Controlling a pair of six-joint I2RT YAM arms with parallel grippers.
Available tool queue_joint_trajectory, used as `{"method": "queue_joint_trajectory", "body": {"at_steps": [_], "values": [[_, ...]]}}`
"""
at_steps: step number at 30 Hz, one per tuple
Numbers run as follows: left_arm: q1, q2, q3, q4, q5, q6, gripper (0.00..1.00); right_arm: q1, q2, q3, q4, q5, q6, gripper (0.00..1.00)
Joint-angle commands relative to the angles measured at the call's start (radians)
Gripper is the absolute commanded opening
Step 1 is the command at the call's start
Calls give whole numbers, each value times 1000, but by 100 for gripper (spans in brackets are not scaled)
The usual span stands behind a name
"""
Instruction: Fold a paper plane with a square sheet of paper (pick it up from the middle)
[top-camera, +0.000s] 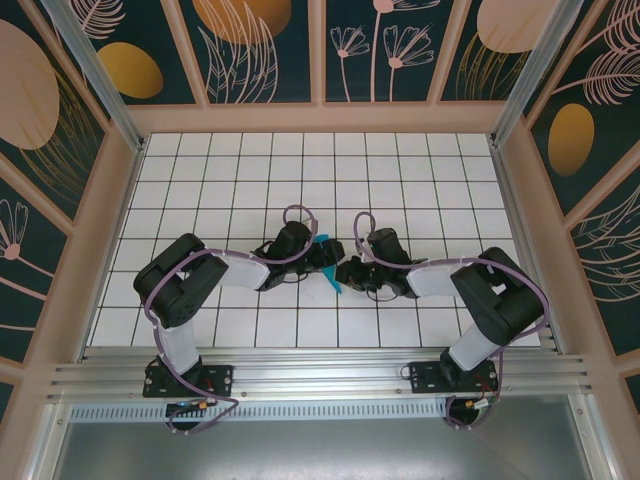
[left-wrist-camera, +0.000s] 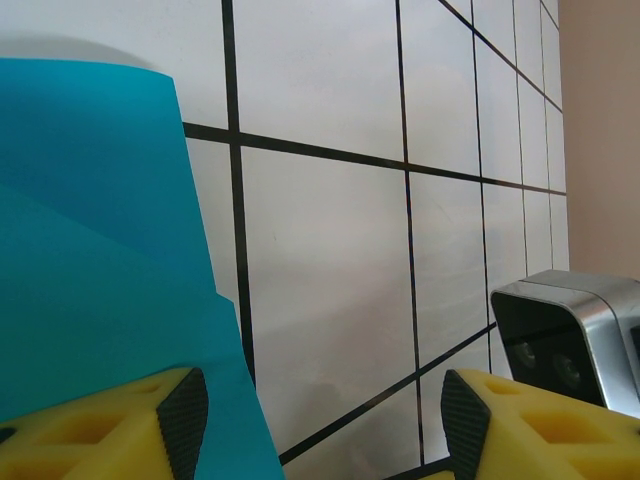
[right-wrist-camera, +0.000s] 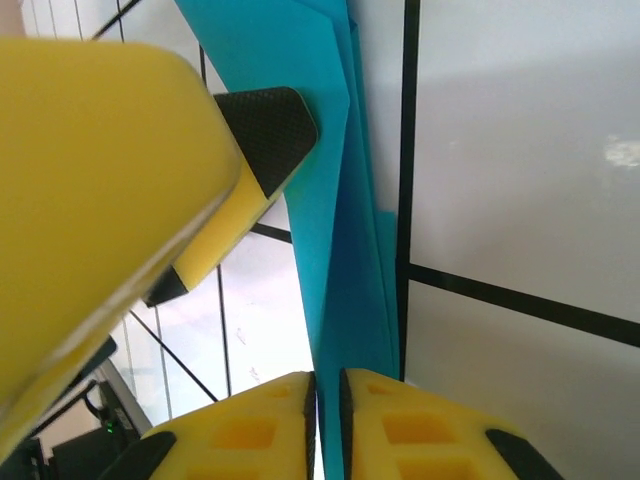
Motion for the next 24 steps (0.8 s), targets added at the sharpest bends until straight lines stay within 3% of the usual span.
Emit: {"method": "queue_joint_trajectory", "body": {"at_steps": [1,5,10,24], "values": [[4,36,4,-34,-9,31,66,3,-12,27,-58,-11,-35,13],[4,36,5,-37,-10,31,66,5,-4,23,-81,-26,-64,6],[4,35,6,-40,-9,26,66,24,41,27,-135,-30,-104,6],[4,33,9,-42,-5,20,65,35,-56,78,-255,38,-129,20]]}}
